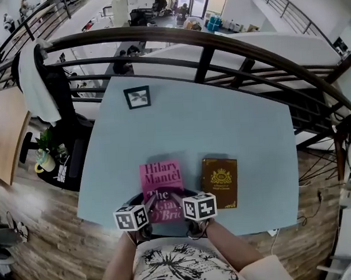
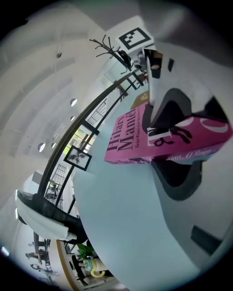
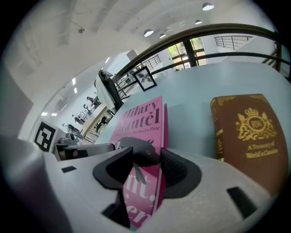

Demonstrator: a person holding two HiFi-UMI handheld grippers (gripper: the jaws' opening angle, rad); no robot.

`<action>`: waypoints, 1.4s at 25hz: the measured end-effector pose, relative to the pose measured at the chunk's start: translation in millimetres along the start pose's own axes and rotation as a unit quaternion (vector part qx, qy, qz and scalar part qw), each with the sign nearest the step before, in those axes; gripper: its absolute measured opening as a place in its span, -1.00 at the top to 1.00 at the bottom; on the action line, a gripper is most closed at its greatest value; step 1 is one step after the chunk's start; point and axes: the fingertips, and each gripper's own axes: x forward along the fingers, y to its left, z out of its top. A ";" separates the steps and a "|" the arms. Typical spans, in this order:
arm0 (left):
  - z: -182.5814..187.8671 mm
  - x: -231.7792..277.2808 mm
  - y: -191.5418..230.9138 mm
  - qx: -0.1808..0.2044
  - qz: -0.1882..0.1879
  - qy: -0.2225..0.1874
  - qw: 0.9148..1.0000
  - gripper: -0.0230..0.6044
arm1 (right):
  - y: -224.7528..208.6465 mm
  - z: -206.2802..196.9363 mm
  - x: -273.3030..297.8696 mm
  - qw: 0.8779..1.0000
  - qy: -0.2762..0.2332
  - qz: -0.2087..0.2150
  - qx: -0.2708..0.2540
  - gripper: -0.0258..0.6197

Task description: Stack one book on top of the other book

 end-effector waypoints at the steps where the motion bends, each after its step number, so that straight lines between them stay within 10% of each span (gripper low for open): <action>1: 2.4 0.7 -9.1 0.007 -0.001 -0.003 1.000 0.25 | -4.9 1.5 -9.4 1.000 -0.009 -0.003 0.001 0.36; 20: -14.7 88.4 -186.6 0.112 -0.104 0.055 0.987 0.25 | -148.1 0.1 -140.7 0.991 -0.077 -0.086 0.067 0.37; 35: -27.6 137.5 -212.2 0.127 -0.104 0.098 0.982 0.25 | -211.8 -1.7 -137.7 0.988 -0.072 -0.090 0.102 0.36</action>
